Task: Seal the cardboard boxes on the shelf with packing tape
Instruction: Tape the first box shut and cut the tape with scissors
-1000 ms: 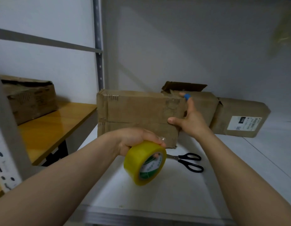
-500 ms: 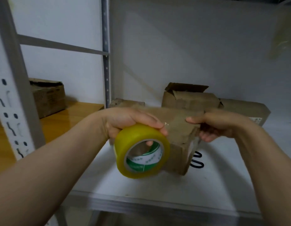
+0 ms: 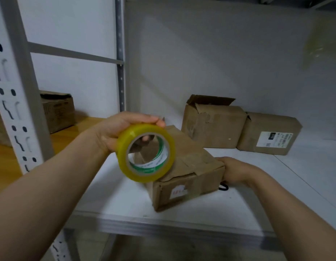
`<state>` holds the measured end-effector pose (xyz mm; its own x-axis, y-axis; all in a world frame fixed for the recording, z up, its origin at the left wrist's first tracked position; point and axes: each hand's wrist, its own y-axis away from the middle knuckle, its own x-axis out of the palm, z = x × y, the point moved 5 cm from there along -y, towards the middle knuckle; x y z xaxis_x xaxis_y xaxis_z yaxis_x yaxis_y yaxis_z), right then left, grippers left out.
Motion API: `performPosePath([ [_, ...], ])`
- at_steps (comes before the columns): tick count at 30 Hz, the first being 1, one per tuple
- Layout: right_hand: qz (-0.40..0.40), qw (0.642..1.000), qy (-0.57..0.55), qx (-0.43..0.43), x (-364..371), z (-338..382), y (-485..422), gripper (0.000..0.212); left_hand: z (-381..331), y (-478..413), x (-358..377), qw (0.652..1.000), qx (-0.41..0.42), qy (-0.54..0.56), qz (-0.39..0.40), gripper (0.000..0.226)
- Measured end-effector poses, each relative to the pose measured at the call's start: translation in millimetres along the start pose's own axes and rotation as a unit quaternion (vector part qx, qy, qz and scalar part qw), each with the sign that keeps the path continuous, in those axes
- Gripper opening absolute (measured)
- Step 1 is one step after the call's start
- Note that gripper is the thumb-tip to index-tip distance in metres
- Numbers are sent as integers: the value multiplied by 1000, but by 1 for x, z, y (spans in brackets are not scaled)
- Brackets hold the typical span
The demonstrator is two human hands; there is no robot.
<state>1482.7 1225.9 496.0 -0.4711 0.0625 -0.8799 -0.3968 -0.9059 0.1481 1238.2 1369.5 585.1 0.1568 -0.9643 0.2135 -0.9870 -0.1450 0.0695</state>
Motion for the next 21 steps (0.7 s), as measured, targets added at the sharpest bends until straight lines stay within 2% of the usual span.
performPosePath([
  [4,15,993,113,-20,-2,-8,-7,44,9,-31,-1,982,82,146,-84,17],
  [7,48,993,110,1,-3,-25,-6,52,29,-54,-7,954,83,226,-177,17],
  [10,-21,982,179,57,-16,-50,-10,45,44,-63,-3,930,66,283,-226,20],
  [12,-68,973,198,93,-26,-68,-15,38,45,-64,4,919,89,292,-251,20],
  [14,-76,974,186,109,-28,-79,-22,38,47,-67,17,913,118,276,-276,16],
  [16,-77,979,140,125,-32,-74,-28,40,51,-73,29,910,127,259,-299,16],
  [18,-158,981,38,106,-52,-46,-21,25,49,-75,38,914,105,249,-303,26],
  [19,-209,974,-44,68,-64,-26,-10,23,44,-75,41,917,94,240,-304,26],
  [20,-243,961,-132,16,-75,-3,2,34,36,-74,42,922,92,222,-303,20],
  [21,-239,948,-202,-48,-81,24,17,45,27,-74,44,927,93,205,-299,11],
])
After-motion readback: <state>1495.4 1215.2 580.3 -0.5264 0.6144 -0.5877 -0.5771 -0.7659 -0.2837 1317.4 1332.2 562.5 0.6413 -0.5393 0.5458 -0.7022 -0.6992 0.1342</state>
